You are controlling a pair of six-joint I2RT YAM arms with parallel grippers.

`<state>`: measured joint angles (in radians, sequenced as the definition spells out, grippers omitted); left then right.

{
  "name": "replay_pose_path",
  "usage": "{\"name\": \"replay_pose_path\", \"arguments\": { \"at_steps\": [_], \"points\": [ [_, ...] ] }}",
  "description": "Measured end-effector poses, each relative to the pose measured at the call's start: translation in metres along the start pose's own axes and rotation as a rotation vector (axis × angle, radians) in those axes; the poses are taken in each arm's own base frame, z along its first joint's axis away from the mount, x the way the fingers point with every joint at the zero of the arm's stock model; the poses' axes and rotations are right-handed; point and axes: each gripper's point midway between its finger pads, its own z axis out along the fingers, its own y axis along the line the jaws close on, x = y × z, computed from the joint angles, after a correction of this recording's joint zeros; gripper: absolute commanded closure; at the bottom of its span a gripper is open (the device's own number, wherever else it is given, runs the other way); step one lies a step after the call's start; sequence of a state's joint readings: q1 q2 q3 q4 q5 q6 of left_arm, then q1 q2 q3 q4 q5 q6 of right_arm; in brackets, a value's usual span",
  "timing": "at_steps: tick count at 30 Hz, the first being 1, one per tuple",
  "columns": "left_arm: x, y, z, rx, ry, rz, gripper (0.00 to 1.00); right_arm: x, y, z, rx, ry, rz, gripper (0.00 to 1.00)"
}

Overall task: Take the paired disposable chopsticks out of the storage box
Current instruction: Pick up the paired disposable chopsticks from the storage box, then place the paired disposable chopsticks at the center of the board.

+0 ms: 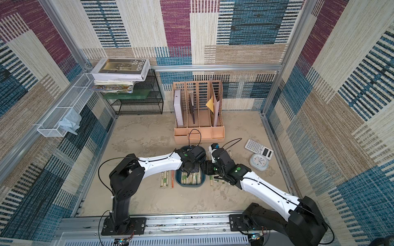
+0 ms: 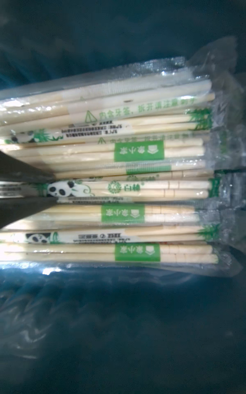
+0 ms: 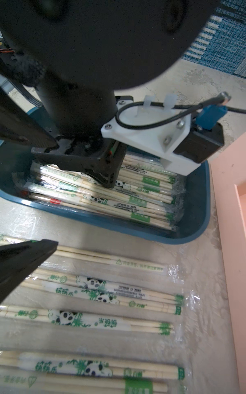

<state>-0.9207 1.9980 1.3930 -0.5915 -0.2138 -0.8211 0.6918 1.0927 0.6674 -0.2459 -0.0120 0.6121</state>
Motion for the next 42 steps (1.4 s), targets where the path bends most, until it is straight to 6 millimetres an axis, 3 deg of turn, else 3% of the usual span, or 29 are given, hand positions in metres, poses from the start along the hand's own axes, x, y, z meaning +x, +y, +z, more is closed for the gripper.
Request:
{"name": "replay_pose_path", "arguments": {
  "at_steps": [8, 20, 28, 35, 42],
  "points": [
    [-0.005, -0.002, -0.014, 0.021, -0.016, 0.005, 0.94, 0.000, -0.001, 0.000, 0.002, 0.000, -0.002, 0.29],
    [-0.021, -0.004, -0.055, 0.074, -0.083, 0.011, 0.94, -0.003, 0.001, -0.001, -0.001, -0.005, -0.001, 0.29],
    [-0.029, 0.009, -0.071, 0.055, -0.131, 0.018, 0.94, -0.003, 0.004, -0.002, -0.013, 0.001, -0.003, 0.28],
    [-0.031, 0.048, -0.094, 0.015, -0.186, -0.002, 0.95, -0.005, 0.012, -0.002, -0.029, 0.002, -0.013, 0.28],
    [-0.019, 0.113, -0.098, -0.083, -0.205, -0.052, 0.95, -0.002, 0.028, 0.003, -0.051, 0.028, -0.044, 0.28]
  ]
}}
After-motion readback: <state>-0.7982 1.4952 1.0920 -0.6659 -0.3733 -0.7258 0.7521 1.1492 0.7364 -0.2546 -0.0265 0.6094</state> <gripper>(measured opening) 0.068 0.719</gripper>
